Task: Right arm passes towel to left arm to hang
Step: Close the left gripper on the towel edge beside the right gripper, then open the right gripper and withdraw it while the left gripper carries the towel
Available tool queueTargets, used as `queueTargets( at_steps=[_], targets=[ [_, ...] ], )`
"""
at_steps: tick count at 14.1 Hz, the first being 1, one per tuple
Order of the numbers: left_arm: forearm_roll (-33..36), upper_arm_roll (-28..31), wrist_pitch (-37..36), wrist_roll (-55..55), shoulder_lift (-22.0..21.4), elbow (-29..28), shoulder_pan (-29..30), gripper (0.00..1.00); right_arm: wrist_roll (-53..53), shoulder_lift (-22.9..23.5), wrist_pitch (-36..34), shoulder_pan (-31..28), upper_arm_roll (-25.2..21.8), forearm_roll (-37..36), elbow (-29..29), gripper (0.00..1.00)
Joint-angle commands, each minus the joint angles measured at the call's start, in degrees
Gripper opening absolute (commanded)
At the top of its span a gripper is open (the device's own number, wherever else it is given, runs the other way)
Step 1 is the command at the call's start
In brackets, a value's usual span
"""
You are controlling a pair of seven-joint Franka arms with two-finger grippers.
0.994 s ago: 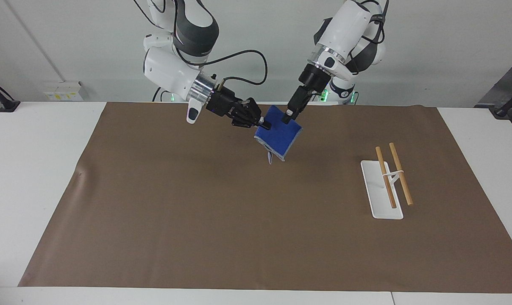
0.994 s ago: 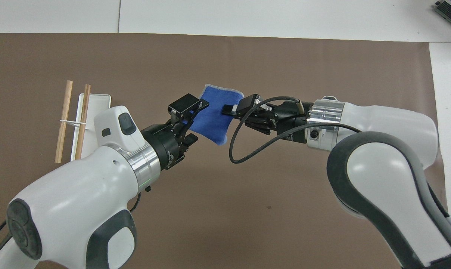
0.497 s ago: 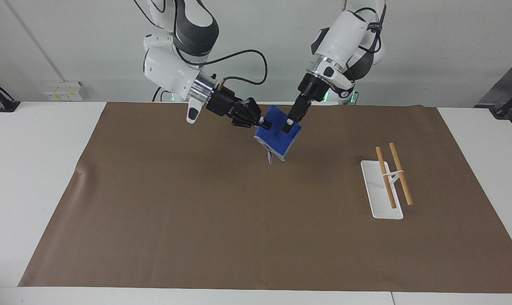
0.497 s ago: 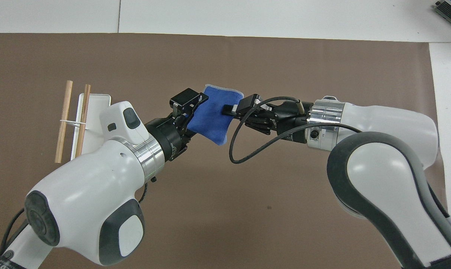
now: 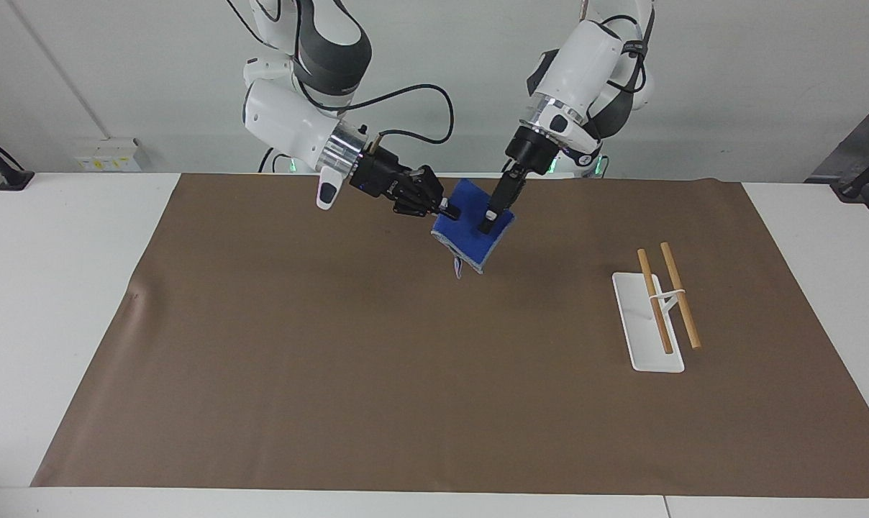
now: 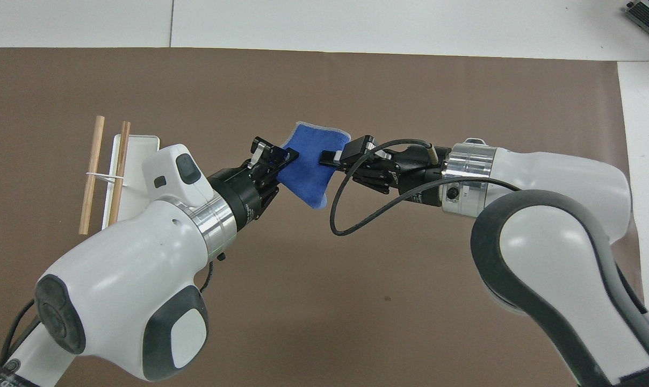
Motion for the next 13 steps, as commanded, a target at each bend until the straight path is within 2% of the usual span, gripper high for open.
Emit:
queueTargets(
  at_steps=[1, 2, 3, 5, 6, 11, 13],
  targets=[
    [-1.0, 0.6, 0.8, 0.1, 0.7, 0.9, -0.3, 0.0, -2.1, -1.7, 0.0, -0.5, 0.2, 2.2, -1.6, 0.0],
    [-1.0, 0.6, 0.6, 0.0, 0.7, 1.0, -0.2, 0.0, -2.0, -2.0, 0.0, -0.5, 0.1, 2.2, -1.6, 0.0],
    [-1.0, 0.6, 0.4, 0.1, 0.7, 1.0, -0.2, 0.0, -2.3, -2.0, 0.0, -0.6, 0.0, 2.1, -1.6, 0.22],
    [-0.9, 0.6, 0.3, 0.1, 0.7, 1.0, -0.1, 0.0, -2.0, -2.9, 0.0, -1.0, -0.2, 0.5, -1.6, 1.0],
    [-0.9, 0.6, 0.3, 0.1, 0.7, 1.0, -0.1, 0.0, -2.1, -3.1, 0.0, -1.4, -0.3, -1.4, -1.7, 1.0],
    [-0.8, 0.7, 0.2, 0.5, 0.7, 0.9, 0.4, 0.0, -1.5, -2.4, -0.1, -8.3, -0.4, -23.0, -1.6, 1.0],
    [-0.4, 0.8, 0.2, 0.7, 0.7, 0.7, 1.5, 0.0, -1.5, -2.1, -0.8, -12.1, -0.4, -35.9, -1.6, 1.0]
  ],
)
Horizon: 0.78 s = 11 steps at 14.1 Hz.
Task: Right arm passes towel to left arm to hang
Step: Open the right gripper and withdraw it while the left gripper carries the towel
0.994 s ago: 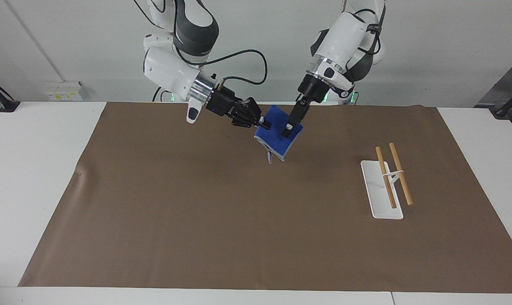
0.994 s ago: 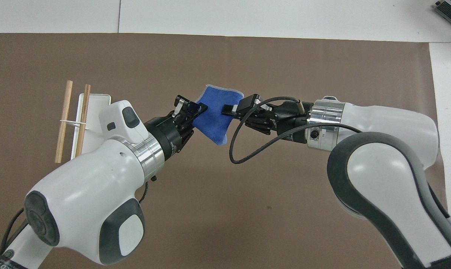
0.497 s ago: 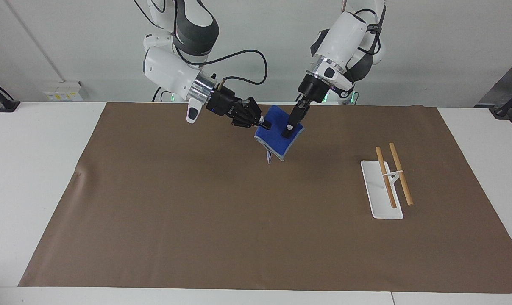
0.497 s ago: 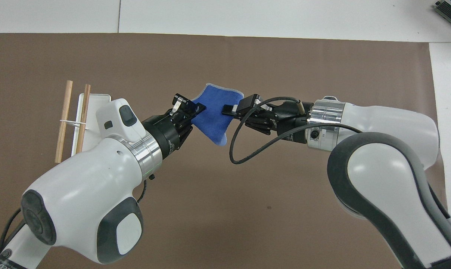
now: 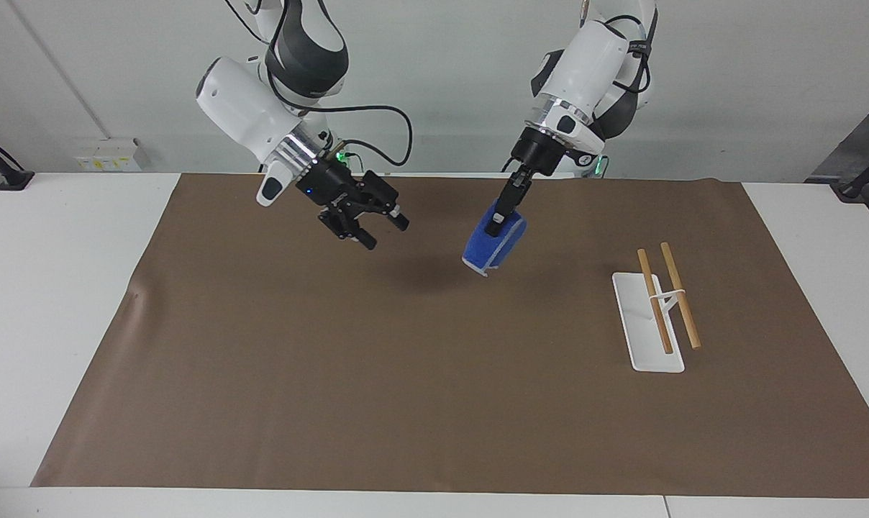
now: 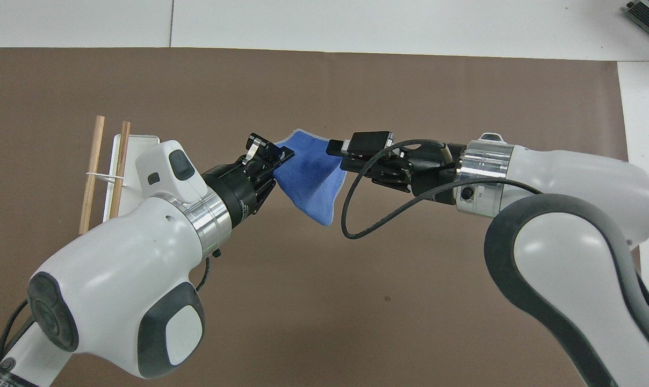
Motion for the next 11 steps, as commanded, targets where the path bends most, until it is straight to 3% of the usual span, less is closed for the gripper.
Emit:
queueTargets(
  at_steps=[1, 3, 5, 8, 11],
  targets=[
    [-0.2, 0.1, 0.2, 0.7, 0.4, 0.1, 1.8, 0.0, -0.8, -0.5, -1.1, -4.9, 0.4, -16.5, -0.9, 1.0],
    [-0.2, 0.1, 0.1, 0.8, 0.4, 0.0, 3.9, 0.0, -0.8, -0.2, -3.1, -7.1, 0.4, -29.4, -0.9, 1.0],
    [-0.2, 0.1, 0.1, 0.7, 0.4, -0.4, 5.9, 0.0, -0.8, -0.2, -5.3, -8.8, 0.4, -36.5, -0.6, 1.0],
    [0.1, 0.2, 0.2, 0.7, -0.3, -2.6, 8.7, 0.0, 0.6, 0.0, -9.8, -11.1, 0.4, -43.5, 2.0, 1.0],
    [0.5, 0.2, 0.3, 0.8, -1.1, -4.6, 11.3, 0.0, 1.4, -0.2, -15.8, -11.2, 0.3, -45.1, 5.3, 1.0]
  ],
)
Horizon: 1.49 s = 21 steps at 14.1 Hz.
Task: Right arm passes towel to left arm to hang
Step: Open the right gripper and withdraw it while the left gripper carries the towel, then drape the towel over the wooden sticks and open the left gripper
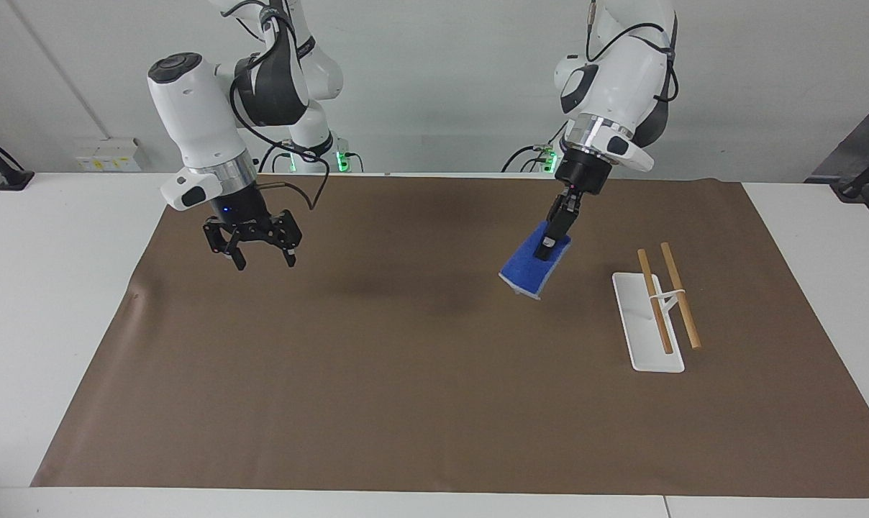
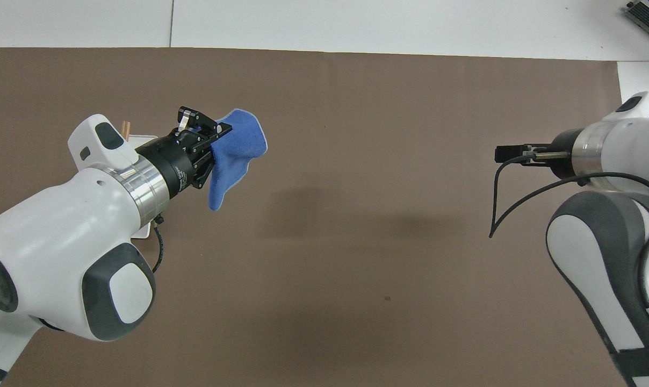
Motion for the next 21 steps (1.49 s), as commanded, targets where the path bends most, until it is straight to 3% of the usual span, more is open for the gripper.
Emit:
queueTargets(
  at_steps=[1, 7, 9, 12, 15, 19, 21],
  targets=[
    [0.8, -0.4, 0.4, 0.4, -1.8, -3.3, 2.6, 0.0, 1.3, -0.3, -7.1, -0.7, 0.5, -3.2, 4.4, 1.0],
    [2.9, -0.4, 1.1, 0.4, -2.9, -6.1, 7.9, 0.0, 2.4, -0.7, -25.3, -2.3, -1.0, -5.2, 17.7, 1.0],
    [2.9, -0.5, 2.9, 0.4, -3.8, -8.5, 9.8, 0.0, 2.4, -0.7, -30.2, -1.1, -3.6, -5.3, 20.9, 1.0],
    [2.8, -0.6, 7.8, 0.3, -3.7, -10.9, 12.2, 0.0, 2.1, -0.7, -36.8, 6.2, -11.4, -6.9, 27.0, 1.0],
    [2.8, -0.6, 9.6, 0.0, -2.8, -11.1, 15.6, 0.0, 2.2, -0.2, -36.7, 12.3, -17.1, -6.3, 25.2, 1.0],
    [2.8, -0.7, 13.8, 0.1, 0.2, -11.4, 18.7, 0.0, 2.2, 1.0, -35.1, 13.7, -20.6, -3.0, 23.0, 1.0],
    [2.8, -0.6, 15.7, 0.2, 1.4, -11.4, 19.9, 0.0, 1.8, -0.7, -33.2, 13.3, -20.6, -2.5, 19.6, 1.0]
  ],
)
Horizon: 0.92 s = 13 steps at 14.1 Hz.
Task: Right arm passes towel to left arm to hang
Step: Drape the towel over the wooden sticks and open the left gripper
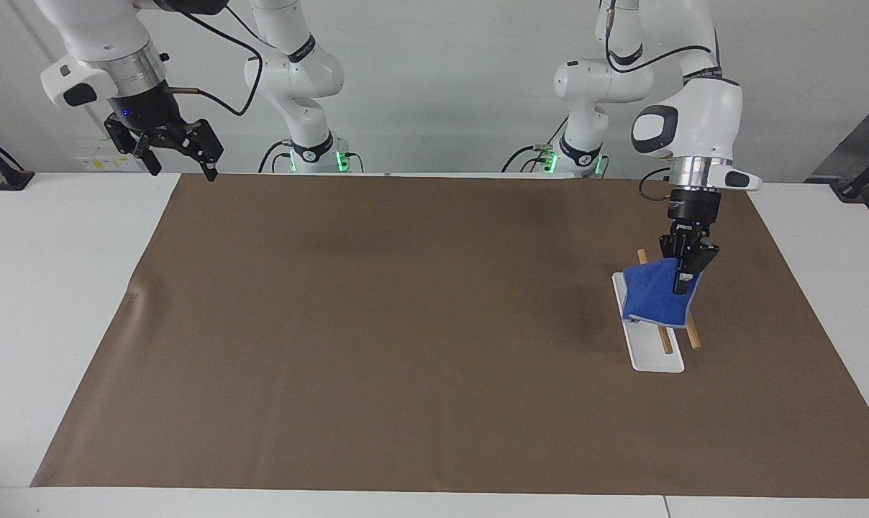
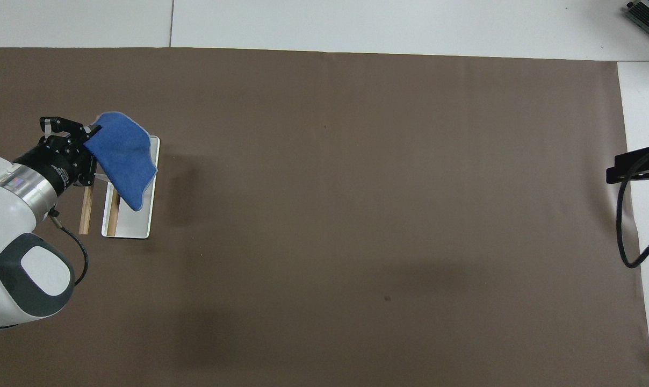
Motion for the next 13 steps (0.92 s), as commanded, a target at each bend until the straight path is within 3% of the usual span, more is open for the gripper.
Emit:
queueTargets(
  at_steps=[1, 9, 13],
  targets=[
    [0.9, -0.7, 3.6, 0.0, 1.6, -0.5, 3.0, 0.0, 0.6, -2.6, 2.0, 0.4, -0.8, 1.6, -4.7, 1.0],
    [0.9, -0.7, 1.2, 0.3, 1.6, -0.7, 7.2, 0.0, -2.7, -3.1, 1.0, 1.0, -0.2, 0.3, -5.1, 1.0],
    [0.9, -0.6, 0.8, -0.1, 0.9, -2.4, 8.5, 0.0, -3.0, -4.4, 4.0, 1.2, -0.1, -1.4, -8.4, 1.0]
  ],
)
